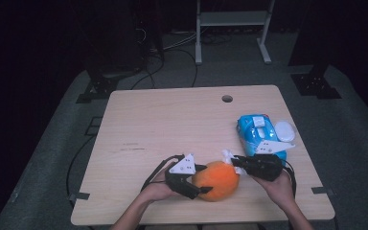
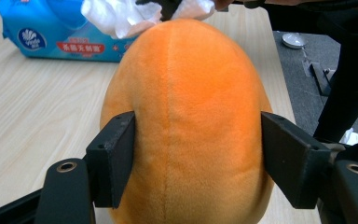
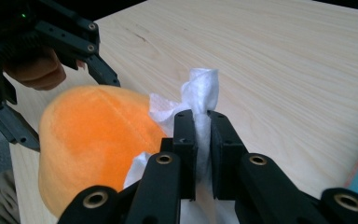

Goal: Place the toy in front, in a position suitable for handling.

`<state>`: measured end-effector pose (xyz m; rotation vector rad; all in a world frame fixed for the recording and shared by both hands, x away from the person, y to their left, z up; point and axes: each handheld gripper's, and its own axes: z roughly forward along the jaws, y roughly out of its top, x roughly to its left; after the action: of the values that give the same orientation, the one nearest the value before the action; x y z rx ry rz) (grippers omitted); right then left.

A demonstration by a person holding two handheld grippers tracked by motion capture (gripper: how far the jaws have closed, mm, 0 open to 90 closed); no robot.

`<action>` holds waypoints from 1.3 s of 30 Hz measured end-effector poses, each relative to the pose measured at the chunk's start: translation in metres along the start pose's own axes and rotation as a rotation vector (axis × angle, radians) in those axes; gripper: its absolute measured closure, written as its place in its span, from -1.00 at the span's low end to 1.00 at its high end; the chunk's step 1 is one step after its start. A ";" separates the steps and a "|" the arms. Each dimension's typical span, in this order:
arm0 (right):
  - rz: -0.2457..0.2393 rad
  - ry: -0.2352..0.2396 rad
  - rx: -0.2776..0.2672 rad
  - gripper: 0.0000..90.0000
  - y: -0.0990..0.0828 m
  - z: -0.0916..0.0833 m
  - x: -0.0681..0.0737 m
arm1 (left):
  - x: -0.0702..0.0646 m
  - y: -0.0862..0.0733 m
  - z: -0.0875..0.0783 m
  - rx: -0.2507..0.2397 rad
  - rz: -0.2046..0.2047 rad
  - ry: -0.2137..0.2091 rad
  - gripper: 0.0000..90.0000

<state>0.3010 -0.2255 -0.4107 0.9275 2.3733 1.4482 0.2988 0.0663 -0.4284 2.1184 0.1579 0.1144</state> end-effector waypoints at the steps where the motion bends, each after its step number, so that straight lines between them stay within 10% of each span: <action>1: 0.003 -0.002 0.004 0.82 -0.001 -0.004 0.000 | -0.001 0.002 0.001 0.000 0.007 0.001 -0.34; 14: -0.091 0.072 -0.008 0.82 0.020 0.007 0.036 | -0.001 0.001 0.002 -0.003 -0.014 0.011 -0.40; 26: 0.001 -0.003 0.027 0.82 -0.002 -0.011 0.008 | -0.007 0.007 0.005 -0.007 0.010 0.005 -0.40; 39: -0.108 0.071 0.012 0.82 0.022 0.007 0.047 | -0.005 0.007 0.005 -0.014 -0.026 0.023 -0.48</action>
<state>0.2763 -0.1845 -0.3887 0.7497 2.4438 1.4509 0.2952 0.0576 -0.4248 2.1012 0.1984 0.1243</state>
